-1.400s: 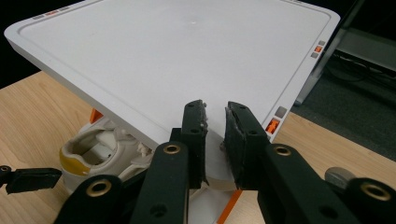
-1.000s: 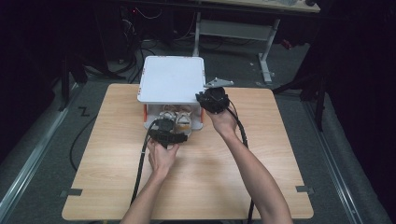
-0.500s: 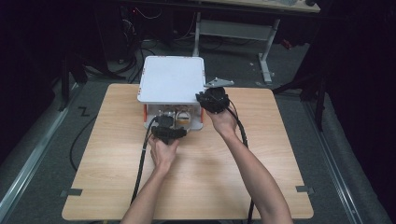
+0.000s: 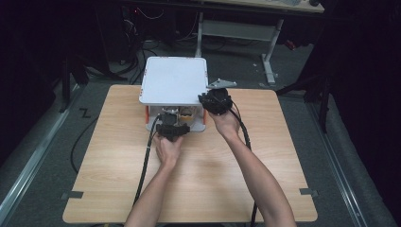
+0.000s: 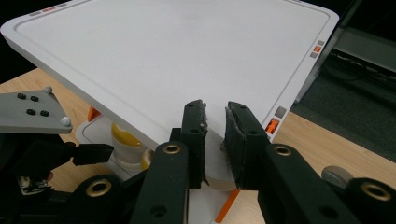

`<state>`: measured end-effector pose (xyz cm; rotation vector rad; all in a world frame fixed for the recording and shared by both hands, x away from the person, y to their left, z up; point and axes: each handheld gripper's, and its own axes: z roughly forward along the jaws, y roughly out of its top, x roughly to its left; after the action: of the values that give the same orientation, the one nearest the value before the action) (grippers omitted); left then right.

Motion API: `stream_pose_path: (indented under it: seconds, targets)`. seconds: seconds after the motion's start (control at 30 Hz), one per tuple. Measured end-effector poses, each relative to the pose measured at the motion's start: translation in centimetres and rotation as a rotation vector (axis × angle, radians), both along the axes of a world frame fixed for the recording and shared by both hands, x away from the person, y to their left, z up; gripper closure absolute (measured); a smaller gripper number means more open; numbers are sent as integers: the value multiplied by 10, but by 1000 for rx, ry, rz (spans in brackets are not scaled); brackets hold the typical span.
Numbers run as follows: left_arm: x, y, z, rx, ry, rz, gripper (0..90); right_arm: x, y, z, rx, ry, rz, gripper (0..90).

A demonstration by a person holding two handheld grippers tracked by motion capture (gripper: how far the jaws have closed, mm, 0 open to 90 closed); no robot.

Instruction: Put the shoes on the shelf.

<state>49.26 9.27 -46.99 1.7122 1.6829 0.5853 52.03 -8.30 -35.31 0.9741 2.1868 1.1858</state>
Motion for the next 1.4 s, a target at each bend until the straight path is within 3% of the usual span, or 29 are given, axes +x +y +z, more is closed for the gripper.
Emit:
stream_pose_path:
  seconds: [0.2, 0.33, 0.4, 0.47, 0.57, 0.67, 0.77, 0.9, 1.07, 1.17, 1.4]
  targets:
    - [9, -4, 2, 27, -3, 5, 244, 0, 0, 0, 3, 3, 0, 774]
    - [11, -4, 0, -3, -10, 9, 244, 0, 0, 0, 1, 5, -3, 774]
    - [10, -5, -1, 14, -19, 1, 241, 0, 0, 0, 1, 5, -3, 772]
    - [8, -6, 0, 43, -16, -12, 244, 2, -1, 1, 9, 19, -1, 746]
    - [3, -5, 3, 32, -33, -24, 238, 3, -4, 5, 3, 39, -11, 685]
    - [-6, -2, 8, 48, -48, -46, 239, -2, -10, 6, 23, 40, -1, 649]
    - [-16, 4, 11, 27, -52, -74, 240, -11, -25, 7, 59, 30, 0, 621]
    - [-36, 13, 15, 54, -80, -134, 253, -26, -50, 1, 32, 38, 8, 599]
    - [-62, 26, 16, 87, -91, -185, 259, -45, -89, -18, 51, 75, -13, 574]
    - [-76, 34, 14, 78, -93, -204, 260, -59, -111, -33, 62, 100, -33, 568]
    - [-101, 47, -1, 75, -61, -249, 262, -78, -135, -64, 49, 127, -62, 556]
